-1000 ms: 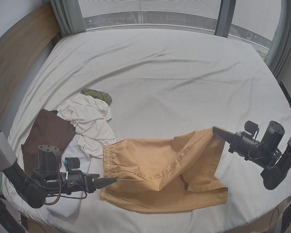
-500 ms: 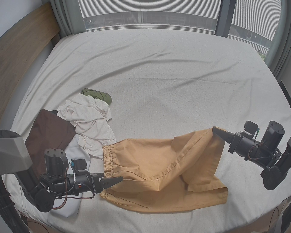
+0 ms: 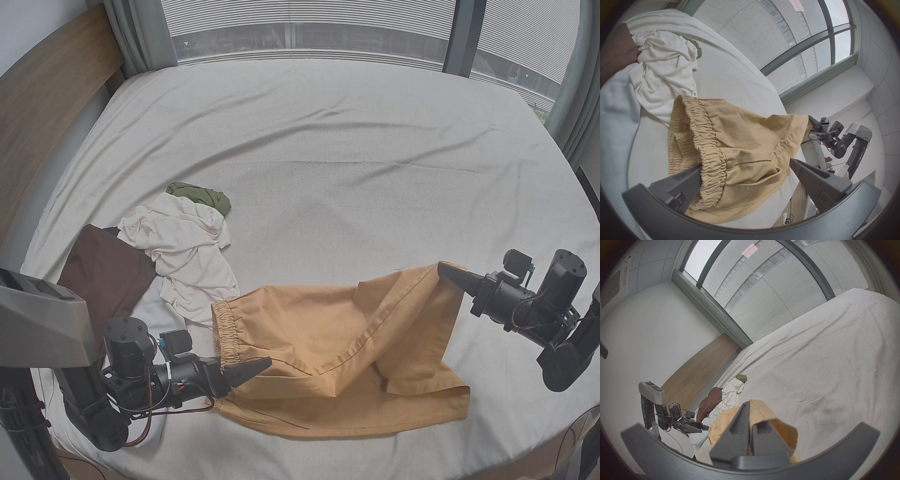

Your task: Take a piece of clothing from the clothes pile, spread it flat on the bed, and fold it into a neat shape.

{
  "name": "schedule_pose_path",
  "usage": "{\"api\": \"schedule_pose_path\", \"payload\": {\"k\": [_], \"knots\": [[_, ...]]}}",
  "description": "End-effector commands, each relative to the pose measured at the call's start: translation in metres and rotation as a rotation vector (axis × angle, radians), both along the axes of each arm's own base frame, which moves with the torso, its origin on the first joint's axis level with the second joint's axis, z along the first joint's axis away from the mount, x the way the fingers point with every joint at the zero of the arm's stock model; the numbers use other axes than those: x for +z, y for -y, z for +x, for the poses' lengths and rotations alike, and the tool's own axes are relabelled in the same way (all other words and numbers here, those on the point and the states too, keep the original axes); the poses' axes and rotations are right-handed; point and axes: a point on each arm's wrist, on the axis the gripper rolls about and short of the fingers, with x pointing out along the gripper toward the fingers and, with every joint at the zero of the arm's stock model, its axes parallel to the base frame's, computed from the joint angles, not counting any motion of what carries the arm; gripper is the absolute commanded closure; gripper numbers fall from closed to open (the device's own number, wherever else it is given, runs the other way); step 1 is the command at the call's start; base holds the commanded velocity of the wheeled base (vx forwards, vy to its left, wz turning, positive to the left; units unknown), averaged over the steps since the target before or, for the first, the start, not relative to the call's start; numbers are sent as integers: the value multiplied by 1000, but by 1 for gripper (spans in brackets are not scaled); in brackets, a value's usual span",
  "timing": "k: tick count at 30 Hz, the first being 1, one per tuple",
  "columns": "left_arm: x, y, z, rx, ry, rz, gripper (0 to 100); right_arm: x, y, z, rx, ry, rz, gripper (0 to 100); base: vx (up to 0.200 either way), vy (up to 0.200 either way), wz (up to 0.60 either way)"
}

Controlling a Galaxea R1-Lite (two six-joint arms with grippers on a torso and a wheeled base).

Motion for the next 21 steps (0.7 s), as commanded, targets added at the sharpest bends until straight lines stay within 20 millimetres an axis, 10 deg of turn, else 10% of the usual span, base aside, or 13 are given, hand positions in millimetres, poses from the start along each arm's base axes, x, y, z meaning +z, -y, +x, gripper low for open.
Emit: {"api": "schedule_pose_path", "payload": {"k": [1,13,14,21], "knots": [[-9,6,-1,-17,-27,15,0,0,0,0,1,-1,0,100,0,0,0],[-8,9,0,-26,-21,9,0,0,0,0,1,-1,0,100,0,0,0],[-8,10,0,-26,-19,8,100,0,0,0,1,-1,0,100,0,0,0],[-4,9,3,-20,2,-1,100,0,0,0,0,2,1,100,0,0,0]]}}
